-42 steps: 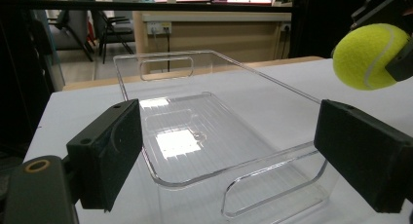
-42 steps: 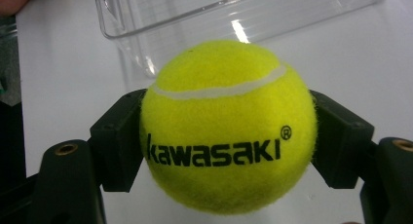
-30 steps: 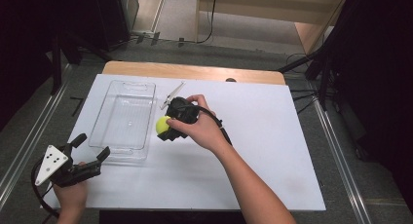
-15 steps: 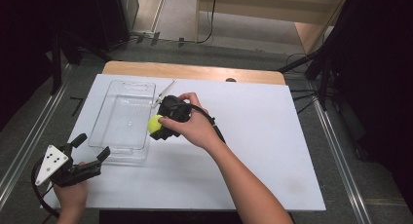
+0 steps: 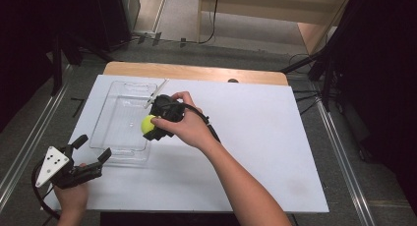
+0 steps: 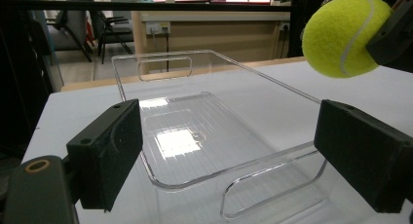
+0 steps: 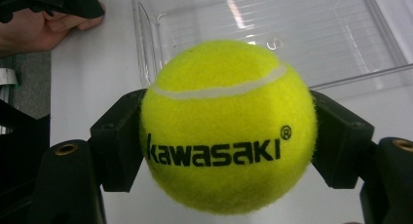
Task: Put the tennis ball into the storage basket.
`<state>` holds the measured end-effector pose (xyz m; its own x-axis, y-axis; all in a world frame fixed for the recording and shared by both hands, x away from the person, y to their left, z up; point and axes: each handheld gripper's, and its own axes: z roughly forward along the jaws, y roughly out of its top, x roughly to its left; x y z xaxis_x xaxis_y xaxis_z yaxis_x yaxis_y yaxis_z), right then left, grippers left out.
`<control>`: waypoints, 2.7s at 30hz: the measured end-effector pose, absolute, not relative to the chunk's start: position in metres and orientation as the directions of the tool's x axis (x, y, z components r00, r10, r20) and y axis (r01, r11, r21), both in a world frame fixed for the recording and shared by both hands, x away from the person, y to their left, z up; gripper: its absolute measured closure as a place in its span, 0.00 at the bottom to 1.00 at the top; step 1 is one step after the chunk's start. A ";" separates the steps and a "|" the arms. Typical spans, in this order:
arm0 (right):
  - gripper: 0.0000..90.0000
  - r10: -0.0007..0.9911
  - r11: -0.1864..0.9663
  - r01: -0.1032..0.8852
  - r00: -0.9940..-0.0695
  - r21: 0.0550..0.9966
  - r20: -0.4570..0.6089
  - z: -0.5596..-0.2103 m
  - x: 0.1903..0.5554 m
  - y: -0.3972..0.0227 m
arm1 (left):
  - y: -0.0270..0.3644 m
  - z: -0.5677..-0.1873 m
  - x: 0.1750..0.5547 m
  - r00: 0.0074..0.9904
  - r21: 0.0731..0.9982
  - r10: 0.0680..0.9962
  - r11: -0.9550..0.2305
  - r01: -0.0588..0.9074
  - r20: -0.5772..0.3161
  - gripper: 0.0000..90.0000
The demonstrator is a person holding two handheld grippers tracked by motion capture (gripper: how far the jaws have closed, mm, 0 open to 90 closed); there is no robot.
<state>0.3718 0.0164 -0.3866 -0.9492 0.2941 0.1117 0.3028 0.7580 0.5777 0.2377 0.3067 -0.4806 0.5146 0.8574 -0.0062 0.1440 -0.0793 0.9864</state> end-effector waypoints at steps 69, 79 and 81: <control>0.26 0.201 0.799 0.228 -0.973 0.556 0.110 -0.402 0.383 0.082 | 0.308 -0.480 0.238 0.519 0.988 0.855 -0.067 0.142 -0.016 0.12; 0.26 0.213 0.808 0.239 -0.971 0.539 0.111 -0.410 0.384 0.083 | 0.308 -0.480 0.238 0.520 0.987 0.854 -0.069 0.142 -0.015 0.12; 0.26 0.212 0.809 0.237 -0.971 0.538 0.110 -0.412 0.385 0.083 | 0.308 -0.480 0.238 0.520 0.988 0.854 -0.068 0.142 -0.016 0.12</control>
